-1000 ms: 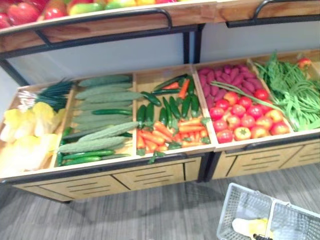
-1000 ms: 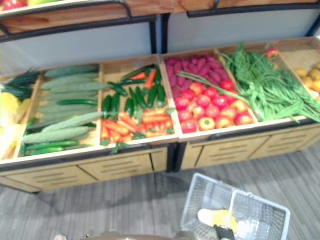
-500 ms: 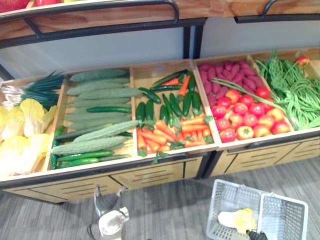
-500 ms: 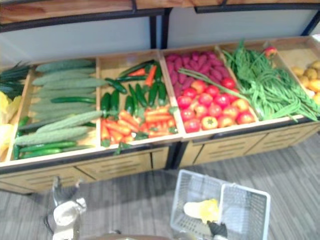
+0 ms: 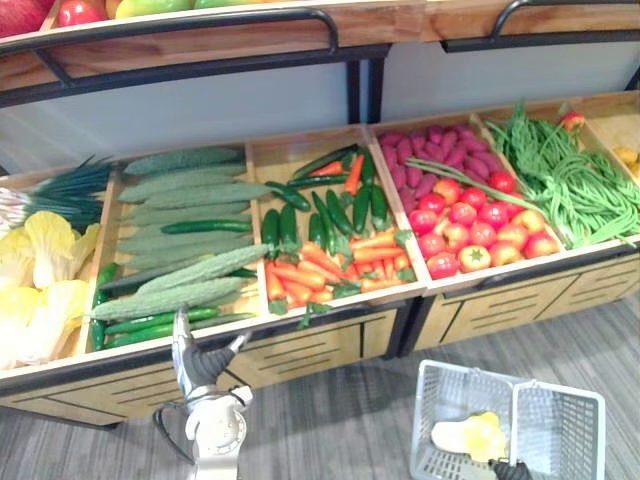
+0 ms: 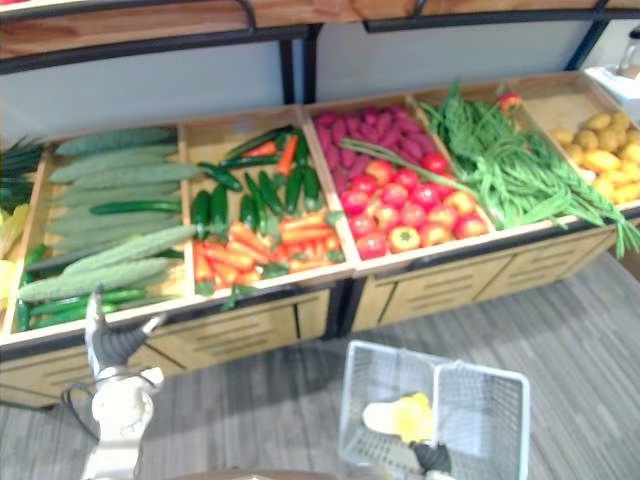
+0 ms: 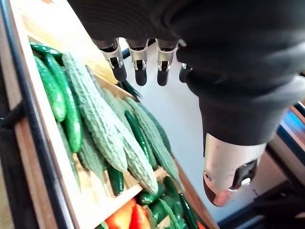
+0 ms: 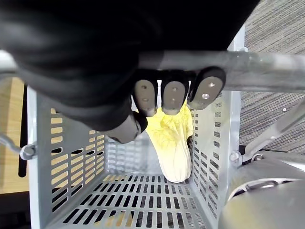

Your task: Pick vegetable in the basket

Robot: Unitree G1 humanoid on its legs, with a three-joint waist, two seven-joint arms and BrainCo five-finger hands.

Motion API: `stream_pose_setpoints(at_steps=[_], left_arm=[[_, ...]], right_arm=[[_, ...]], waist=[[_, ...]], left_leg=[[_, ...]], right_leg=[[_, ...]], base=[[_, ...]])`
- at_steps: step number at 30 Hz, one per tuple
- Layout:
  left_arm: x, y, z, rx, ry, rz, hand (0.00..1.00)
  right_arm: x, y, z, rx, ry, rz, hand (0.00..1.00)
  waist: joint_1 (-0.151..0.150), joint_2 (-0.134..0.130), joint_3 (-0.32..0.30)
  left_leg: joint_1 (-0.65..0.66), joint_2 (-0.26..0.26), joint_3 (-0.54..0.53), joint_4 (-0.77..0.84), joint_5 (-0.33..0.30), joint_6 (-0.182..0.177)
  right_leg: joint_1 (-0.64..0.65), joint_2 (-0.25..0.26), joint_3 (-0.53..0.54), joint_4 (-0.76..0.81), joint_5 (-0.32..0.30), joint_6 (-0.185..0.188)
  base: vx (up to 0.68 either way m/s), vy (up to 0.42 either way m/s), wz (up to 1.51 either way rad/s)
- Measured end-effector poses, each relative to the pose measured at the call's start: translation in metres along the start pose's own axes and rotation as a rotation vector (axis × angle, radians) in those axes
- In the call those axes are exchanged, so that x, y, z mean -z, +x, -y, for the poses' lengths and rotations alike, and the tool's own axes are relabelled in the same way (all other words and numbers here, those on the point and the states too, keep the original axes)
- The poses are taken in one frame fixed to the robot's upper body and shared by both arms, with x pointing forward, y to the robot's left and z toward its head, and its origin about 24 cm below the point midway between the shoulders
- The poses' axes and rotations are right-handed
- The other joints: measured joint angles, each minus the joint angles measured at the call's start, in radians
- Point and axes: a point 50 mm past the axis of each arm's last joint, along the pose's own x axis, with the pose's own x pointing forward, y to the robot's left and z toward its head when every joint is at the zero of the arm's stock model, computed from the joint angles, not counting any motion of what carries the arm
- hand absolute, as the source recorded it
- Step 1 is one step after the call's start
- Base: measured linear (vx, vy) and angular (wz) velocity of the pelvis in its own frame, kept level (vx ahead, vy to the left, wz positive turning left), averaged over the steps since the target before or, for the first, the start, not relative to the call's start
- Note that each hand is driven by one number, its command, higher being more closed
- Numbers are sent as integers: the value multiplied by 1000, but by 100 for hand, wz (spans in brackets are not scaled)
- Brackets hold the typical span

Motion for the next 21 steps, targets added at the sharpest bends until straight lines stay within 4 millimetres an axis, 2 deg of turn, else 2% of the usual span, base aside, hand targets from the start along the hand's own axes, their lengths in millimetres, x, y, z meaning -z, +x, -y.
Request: stream_pose_setpoints(at_steps=[3,6,11,13,14,16,21], left_arm=[[-7,4,4,32,4,47,0],[-16,13,5,71,27,109,0],[-28,43,6,150,159,231,0],[-29,52,7,185,212,248,0],[-29,59,10,217,250,258,0],[-33,67,15,243,277,269,0],[-48,78,31,298,328,323,0]], right_arm=[[-2,1,2,4,-3,4,100],[-4,2,2,2,-4,10,100],[-15,6,5,1,-21,31,100],[-16,7,4,-1,-23,34,100],[-17,7,6,-2,-35,41,100],[-24,9,8,1,-48,62,100],[-33,11,10,1,-62,89,100]], waist=[[-19,9,-7],[-22,9,-7],[-28,12,-8],[-43,12,-8],[-51,13,-7],[-48,20,-5],[-57,32,4]], left_leg=[[3,-1,-1,-4,0,0],[5,-1,1,-5,0,0],[8,-3,24,-6,0,0],[7,-3,24,-6,0,0],[6,-4,28,-6,-1,0],[-9,-4,48,-8,-1,-1],[-23,-6,67,-8,-1,-1]], right_leg=[[-1,2,13,0,1,-2],[-9,5,28,-1,1,-2],[-36,9,72,-2,12,-18],[-37,9,74,-2,12,-18],[-45,9,81,-2,13,-16],[-73,13,99,-4,25,-18],[-98,16,123,-17,40,-14]], base=[[36,7,-5],[21,2,-16],[-8,8,-22],[-13,1,-2],[-25,3,-7],[-39,8,-24],[-19,2,-16]])
